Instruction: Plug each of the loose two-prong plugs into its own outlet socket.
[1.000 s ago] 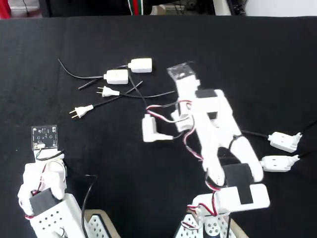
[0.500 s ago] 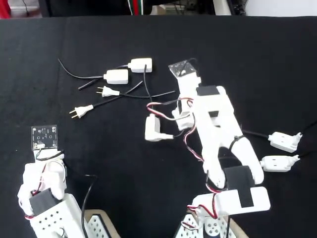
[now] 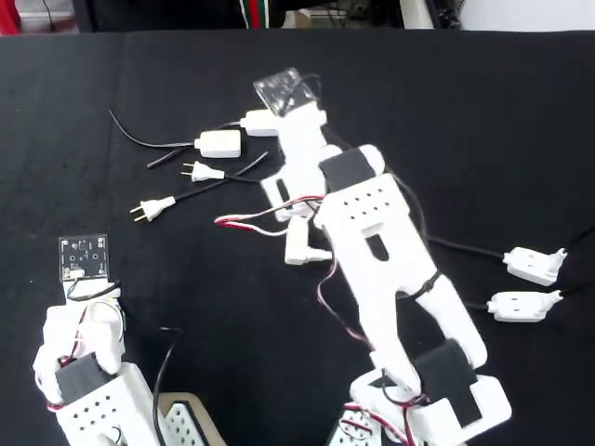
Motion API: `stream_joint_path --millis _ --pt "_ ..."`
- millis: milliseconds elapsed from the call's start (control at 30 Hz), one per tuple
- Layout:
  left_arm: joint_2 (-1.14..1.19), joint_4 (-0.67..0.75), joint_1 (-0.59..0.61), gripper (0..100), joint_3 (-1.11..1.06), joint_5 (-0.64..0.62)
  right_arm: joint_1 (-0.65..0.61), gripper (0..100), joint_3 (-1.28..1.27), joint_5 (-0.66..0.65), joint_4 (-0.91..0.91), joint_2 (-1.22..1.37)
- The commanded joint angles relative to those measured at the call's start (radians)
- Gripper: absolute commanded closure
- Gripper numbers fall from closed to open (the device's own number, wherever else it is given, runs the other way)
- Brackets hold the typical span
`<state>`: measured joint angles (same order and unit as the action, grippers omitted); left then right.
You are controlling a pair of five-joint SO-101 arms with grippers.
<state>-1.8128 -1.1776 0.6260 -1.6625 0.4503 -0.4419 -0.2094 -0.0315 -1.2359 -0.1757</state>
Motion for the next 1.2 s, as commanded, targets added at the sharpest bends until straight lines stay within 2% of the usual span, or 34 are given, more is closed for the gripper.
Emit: stream_joint_path --millis 0,100,333,567,667,833,933,1167 --pt "-0.009 0.003 0.007 88 0.005 0.006 -0.08 58.9 0.067 0.021 -0.037 -0.005" --pt "-0.009 0.003 0.007 88 0.005 0.006 -0.101 59.1 0.027 0.051 -0.041 0.071" --pt "-0.009 0.003 0.008 88 0.005 0.006 -0.091 59.2 -0.03 0.068 0.094 0.338" --pt "-0.009 0.003 0.008 88 0.005 0.006 -0.091 60.0 -0.024 0.068 0.104 0.473" --pt "-0.009 0.003 0.008 88 0.005 0.006 -0.091 70.1 -0.03 0.063 0.098 0.479" --pt "-0.009 0.003 0.008 88 0.005 0.006 -0.046 98.8 -0.025 0.061 0.084 0.481" --pt "-0.009 0.003 0.008 88 0.005 0.006 0.011 96.9 -0.025 0.035 0.055 0.478" --pt "-0.009 0.003 0.008 88 0.005 0.006 0.147 98.7 0.05 -0.219 -0.083 0.476"
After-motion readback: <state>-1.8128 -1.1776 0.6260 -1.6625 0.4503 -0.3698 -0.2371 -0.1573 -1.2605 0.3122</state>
